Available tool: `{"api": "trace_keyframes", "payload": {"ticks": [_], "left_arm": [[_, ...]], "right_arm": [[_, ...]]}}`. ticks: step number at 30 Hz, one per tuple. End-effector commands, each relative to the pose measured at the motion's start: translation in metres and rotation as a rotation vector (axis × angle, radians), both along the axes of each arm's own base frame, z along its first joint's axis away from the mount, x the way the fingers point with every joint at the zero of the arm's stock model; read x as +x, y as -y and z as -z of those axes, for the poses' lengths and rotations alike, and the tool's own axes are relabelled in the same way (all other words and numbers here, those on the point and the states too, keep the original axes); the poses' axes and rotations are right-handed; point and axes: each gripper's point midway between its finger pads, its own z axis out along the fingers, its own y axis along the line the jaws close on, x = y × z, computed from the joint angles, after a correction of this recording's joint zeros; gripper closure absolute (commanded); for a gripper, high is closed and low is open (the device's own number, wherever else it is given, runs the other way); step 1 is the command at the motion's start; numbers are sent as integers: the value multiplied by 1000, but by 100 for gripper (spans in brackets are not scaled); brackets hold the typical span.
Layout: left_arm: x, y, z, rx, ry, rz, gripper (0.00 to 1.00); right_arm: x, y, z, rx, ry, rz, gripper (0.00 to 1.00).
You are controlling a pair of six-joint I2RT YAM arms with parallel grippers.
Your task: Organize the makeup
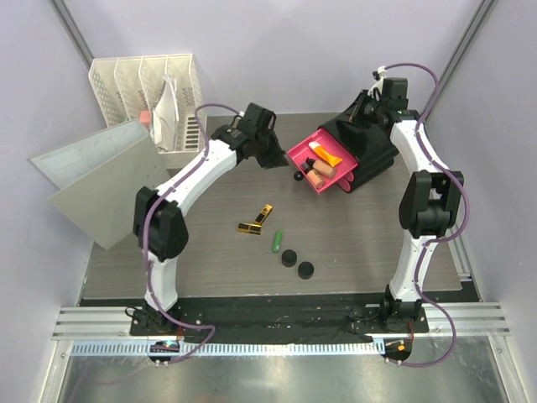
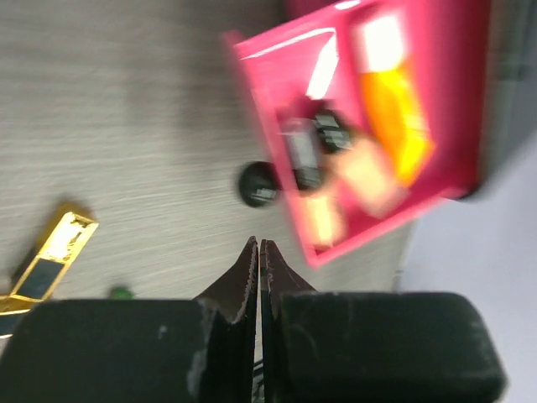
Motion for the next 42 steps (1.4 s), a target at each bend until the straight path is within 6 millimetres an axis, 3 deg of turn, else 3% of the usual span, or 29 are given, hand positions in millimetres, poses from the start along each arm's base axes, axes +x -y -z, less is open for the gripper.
{"api": "trace_keyframes", "payload": {"ticks": [1, 3, 13, 18, 21, 28, 35, 42], "left_arm": [[-11, -8, 45, 126, -170, 10, 100], [-11, -4, 61, 129, -225, 6, 100], [9, 40, 85, -7, -307, 31, 100], [24, 63, 58, -111, -214, 60, 100], [32, 71, 32, -161, -117, 78, 100], [42, 85, -3, -250, 17, 91, 100], [54, 98, -9, -314, 47, 87, 100], [67, 118, -37, -398, 107, 95, 100]], "right_arm": [[-50, 13, 108, -89, -375, 34, 99], [-50, 13, 106, -90, -371, 34, 99], [-51, 13, 107, -90, -373, 33, 99], [-52, 13, 107, -91, -374, 31, 99], [-52, 13, 107, -90, -375, 31, 99], [-52, 13, 108, -90, -375, 31, 99], [-51, 13, 109, -90, -378, 31, 99], [-51, 13, 110, -87, -380, 32, 99]]}}
